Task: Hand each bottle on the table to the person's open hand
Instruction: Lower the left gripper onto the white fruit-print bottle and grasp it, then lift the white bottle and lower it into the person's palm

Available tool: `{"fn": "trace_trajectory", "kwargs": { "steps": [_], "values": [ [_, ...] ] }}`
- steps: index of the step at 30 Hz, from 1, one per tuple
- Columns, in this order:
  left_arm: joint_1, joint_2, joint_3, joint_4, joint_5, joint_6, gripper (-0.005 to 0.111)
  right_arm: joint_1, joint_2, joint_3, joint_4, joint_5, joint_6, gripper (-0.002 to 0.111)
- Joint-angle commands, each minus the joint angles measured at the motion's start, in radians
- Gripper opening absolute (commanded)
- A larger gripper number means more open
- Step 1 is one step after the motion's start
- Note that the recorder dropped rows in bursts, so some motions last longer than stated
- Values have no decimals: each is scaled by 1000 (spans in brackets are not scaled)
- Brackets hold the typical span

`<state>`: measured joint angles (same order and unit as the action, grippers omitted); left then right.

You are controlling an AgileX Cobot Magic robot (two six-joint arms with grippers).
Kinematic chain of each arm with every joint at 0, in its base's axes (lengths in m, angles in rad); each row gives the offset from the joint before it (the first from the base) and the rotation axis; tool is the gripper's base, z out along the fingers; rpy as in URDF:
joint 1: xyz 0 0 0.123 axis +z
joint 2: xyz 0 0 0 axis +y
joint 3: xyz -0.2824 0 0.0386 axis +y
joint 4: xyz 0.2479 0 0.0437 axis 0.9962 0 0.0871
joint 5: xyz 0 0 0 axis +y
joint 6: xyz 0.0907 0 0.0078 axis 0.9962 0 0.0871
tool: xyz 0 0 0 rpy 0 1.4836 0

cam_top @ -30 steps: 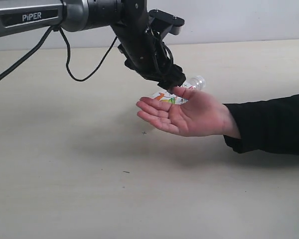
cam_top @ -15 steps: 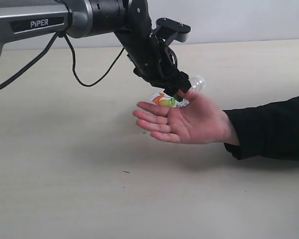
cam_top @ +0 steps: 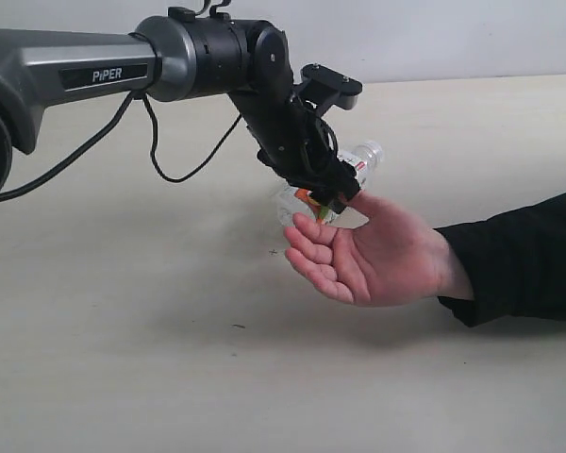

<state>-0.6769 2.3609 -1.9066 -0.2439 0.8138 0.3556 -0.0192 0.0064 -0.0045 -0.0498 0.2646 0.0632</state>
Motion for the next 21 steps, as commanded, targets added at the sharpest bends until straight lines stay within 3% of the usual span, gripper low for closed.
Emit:
{"fn": "trace_trajectory", "kwargs": {
  "steps": [1,7,21],
  "values": [
    [-1,3,-4,-6,-7,4,58,-5,-6,5,-2,-8,2,0],
    [1,-2,-4,-6,-7,2,0,-5,-6,5,-2,-8,2,0],
    [1,-198,-4,80,27,-102,0,-5,-6,5,-2,-8,2,0]
  ]
}}
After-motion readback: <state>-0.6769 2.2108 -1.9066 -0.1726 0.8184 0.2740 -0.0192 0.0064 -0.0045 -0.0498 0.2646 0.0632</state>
